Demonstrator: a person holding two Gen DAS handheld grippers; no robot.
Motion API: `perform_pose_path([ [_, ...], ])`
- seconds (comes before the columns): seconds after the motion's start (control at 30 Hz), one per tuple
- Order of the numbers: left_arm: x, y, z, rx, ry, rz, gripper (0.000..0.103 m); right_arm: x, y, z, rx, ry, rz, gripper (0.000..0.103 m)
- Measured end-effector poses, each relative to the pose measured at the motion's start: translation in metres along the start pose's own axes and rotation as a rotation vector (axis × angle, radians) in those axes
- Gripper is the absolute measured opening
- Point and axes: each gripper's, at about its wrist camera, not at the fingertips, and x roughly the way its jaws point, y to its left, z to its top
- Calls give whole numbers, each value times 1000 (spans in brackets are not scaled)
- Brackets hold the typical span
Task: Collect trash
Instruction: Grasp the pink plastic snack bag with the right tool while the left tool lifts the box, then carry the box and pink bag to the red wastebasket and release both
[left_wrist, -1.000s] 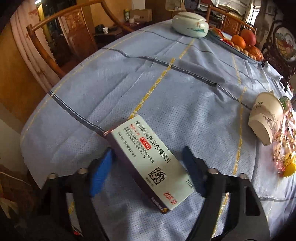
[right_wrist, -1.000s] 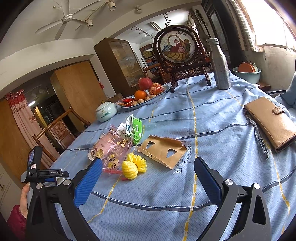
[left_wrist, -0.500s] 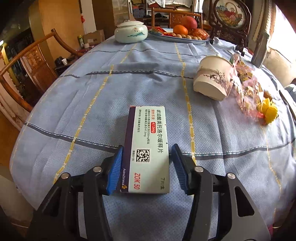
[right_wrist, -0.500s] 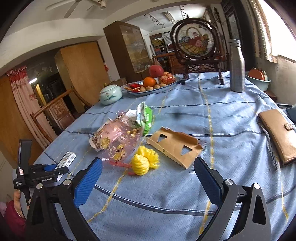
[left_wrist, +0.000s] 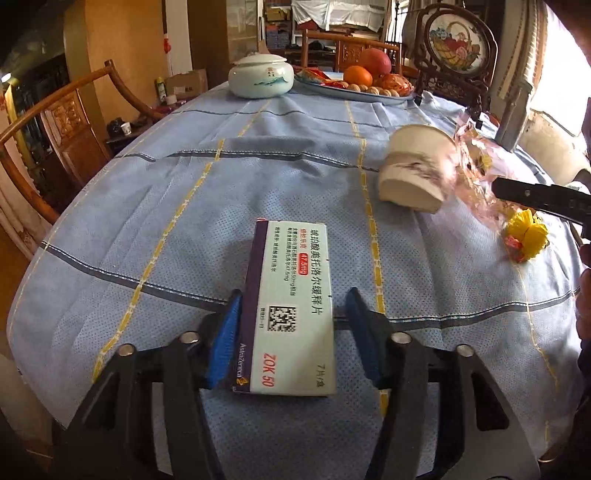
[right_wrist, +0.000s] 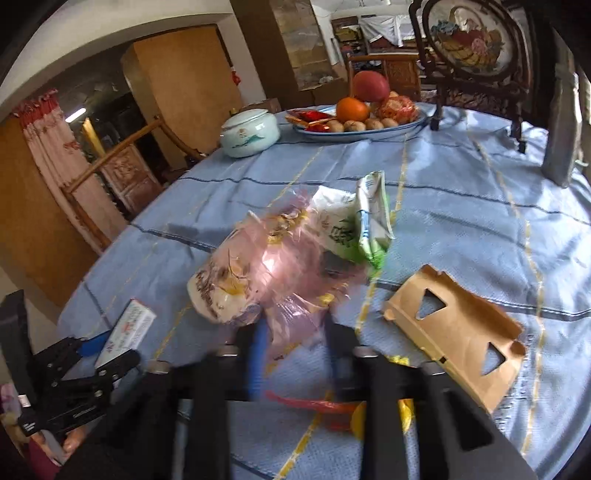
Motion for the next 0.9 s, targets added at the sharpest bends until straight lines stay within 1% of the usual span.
perform_pose_path([
  [0.03, -1, 2, 0, -6, -4, -16, 46, -9, 2, -1, -16, -40, -1, 18],
  [0.1, -5, 8, 2, -40, -4, -73, 46, -22, 9, -1, -45, -93, 9, 18],
  [0.17, -11, 11, 5, -59, -17, -77, 46, -30, 10, -2, -45, -118, 46, 18],
  [0.37, -49, 23, 16, -74, -98, -29, 46, -49, 15, -8, -52, -172, 77, 18],
  [0.5, -79, 39, 16, -80, -139, 31, 46, -59, 19, -18, -35, -181, 105, 18],
  [0.67, -109, 65, -4, -115, -151, 79, 46, -77, 41, -29, -56, -204, 135, 18],
  [0.73, -119, 75, -17, -125, -155, 107, 46, -84, 52, -33, -70, -210, 152, 18],
  [0.9, -146, 108, -56, -172, -146, 166, 46, -98, 94, -47, -127, -207, 214, 17],
])
